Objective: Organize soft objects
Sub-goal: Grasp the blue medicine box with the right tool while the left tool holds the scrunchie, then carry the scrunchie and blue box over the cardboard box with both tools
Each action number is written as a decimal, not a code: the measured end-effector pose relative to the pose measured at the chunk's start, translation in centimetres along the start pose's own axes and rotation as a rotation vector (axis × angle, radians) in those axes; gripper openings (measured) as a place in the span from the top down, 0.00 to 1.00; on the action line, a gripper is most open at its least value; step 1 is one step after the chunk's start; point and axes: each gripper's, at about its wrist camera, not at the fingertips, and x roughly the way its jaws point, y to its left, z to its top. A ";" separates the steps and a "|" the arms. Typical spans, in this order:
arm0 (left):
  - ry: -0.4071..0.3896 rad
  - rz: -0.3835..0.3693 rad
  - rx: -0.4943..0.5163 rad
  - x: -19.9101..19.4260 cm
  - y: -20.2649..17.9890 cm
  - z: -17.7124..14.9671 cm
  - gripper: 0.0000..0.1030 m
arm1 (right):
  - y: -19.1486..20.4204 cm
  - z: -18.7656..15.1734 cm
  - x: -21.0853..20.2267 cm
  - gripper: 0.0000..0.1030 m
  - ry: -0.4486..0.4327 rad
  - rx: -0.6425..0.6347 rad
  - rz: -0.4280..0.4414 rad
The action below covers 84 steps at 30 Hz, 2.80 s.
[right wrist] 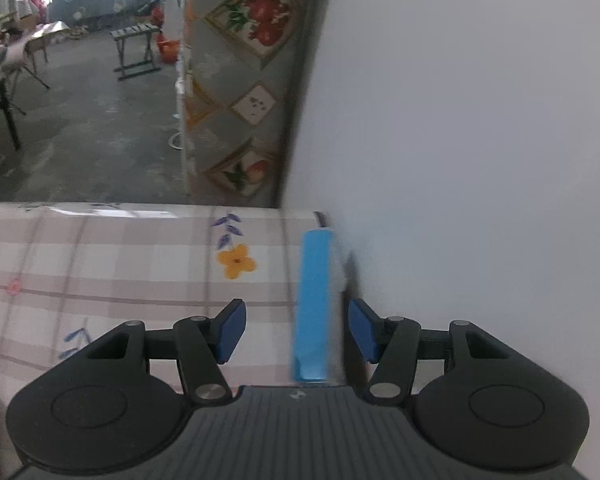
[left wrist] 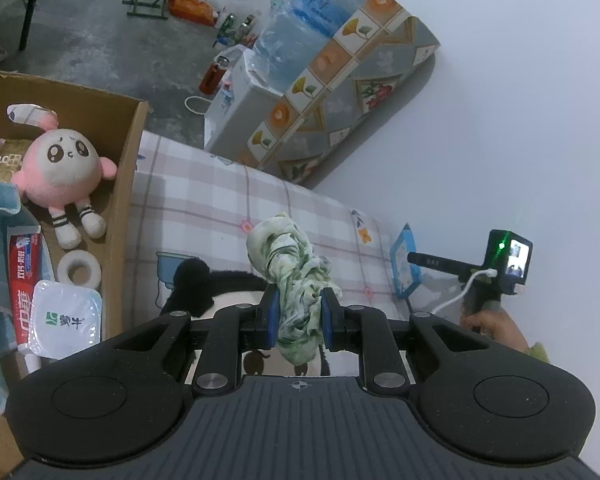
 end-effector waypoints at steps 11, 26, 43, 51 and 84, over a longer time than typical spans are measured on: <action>0.002 0.017 -0.012 0.3 0.5 0.2 0.81 | -0.2 -0.2 3.7 0.13 0.091 -0.003 -0.078; -0.011 0.034 -0.031 -0.6 0.7 0.0 0.81 | 1.2 0.7 9.1 0.20 0.225 0.070 -0.039; -0.158 0.046 -0.052 -15.1 2.6 -4.4 0.81 | 1.0 -2.3 -5.9 0.20 -0.014 0.163 0.164; -0.230 0.129 -0.041 -23.6 5.5 -6.8 0.81 | 4.9 -7.8 -19.8 0.20 -0.211 0.171 0.475; 0.214 0.678 0.094 -9.8 18.1 -4.6 0.65 | 26.6 -12.5 -22.1 0.20 -0.106 -0.023 1.046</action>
